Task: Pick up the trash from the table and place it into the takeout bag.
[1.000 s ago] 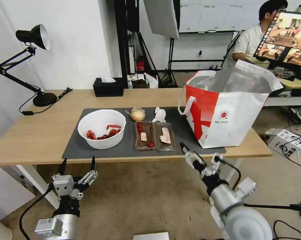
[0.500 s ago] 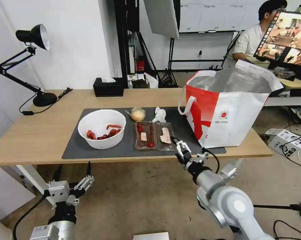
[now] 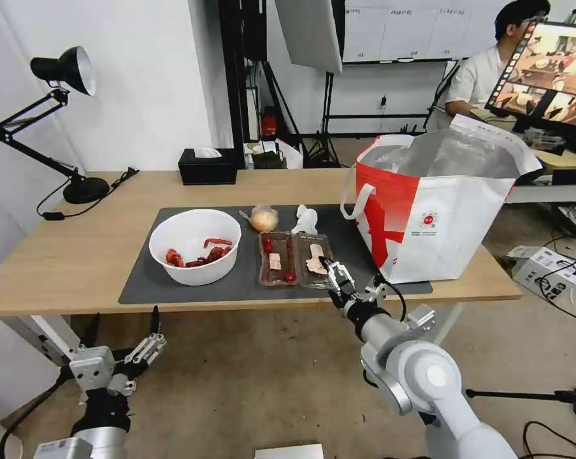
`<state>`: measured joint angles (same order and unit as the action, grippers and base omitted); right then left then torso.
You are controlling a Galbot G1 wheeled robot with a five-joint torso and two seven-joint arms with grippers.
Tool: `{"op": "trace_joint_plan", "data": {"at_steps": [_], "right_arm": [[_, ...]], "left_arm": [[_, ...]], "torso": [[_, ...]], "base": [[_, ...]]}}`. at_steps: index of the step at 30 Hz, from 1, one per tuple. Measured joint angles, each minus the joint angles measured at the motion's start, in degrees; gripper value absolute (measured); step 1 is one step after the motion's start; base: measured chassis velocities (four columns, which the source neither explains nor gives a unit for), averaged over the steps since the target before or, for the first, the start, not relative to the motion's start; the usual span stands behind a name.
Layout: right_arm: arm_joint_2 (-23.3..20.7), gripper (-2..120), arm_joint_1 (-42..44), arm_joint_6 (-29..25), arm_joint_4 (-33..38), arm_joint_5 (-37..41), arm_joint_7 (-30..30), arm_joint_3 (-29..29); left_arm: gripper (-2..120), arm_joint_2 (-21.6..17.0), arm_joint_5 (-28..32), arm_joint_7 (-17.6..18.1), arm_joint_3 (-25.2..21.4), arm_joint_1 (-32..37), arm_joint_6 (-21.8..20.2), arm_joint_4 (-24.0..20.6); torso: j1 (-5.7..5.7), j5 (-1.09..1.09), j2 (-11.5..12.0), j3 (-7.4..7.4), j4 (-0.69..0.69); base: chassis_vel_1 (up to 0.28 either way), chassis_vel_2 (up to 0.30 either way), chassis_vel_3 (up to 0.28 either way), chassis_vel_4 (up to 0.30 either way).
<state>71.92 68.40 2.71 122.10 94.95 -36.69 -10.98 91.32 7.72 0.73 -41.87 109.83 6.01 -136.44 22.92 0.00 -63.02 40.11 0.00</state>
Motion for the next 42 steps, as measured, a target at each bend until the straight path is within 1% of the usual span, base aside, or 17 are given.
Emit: {"op": "trace_joint_plan", "data": {"at_steps": [15, 34, 37, 40, 41, 42], "right_arm": [[3.79, 100, -2.01, -1.53, -4.70, -1.54, 1.14, 2.08], [6.26, 100, -5.08, -1.77, -8.60, -2.45, 1.24, 2.86], [6.40, 100, -5.02, -1.77, -8.59, -3.44, 1.57, 3.07], [6.15, 100, -4.43, -1.56, -7.09, -8.56, 3.33, 3.96], [6.15, 100, -4.43, -1.56, -7.09, -8.56, 3.33, 3.96], [5.88, 100, -4.36, -1.45, -6.66, -10.59, 3.84, 4.43]], "left_arm": [[100, -0.07, -0.02, -0.66, -0.56, 0.13, 0.19, 1.11], [100, -0.75, 0.26, -0.67, -0.95, -1.15, 0.22, 2.72], [100, -0.93, 0.36, -0.66, -1.06, -1.15, 0.22, 2.72], [100, -1.37, 0.98, -0.63, -1.57, -1.13, 0.21, 2.68], [100, -1.37, 0.98, -0.63, -1.57, -1.13, 0.21, 2.68], [100, -1.48, 1.17, -0.63, -1.70, -1.13, 0.21, 2.63]], "torso": [[0.00, 0.00, 0.00, 0.00, 0.00], [0.00, -0.01, 0.00, -0.01, -0.01], [0.00, 0.00, 0.00, 0.00, 0.00], [0.00, 0.00, 0.00, 0.00, 0.01], [0.00, 0.00, 0.00, 0.00, 0.01], [-0.01, 0.01, 0.00, 0.01, 0.00]], "base": [[0.000, 0.000, 0.000, 0.000], [0.000, 0.000, 0.000, 0.000], [0.000, 0.000, 0.000, 0.000], [0.000, 0.000, 0.000, 0.000], [0.000, 0.000, 0.000, 0.000], [0.000, 0.000, 0.000, 0.000]]}}
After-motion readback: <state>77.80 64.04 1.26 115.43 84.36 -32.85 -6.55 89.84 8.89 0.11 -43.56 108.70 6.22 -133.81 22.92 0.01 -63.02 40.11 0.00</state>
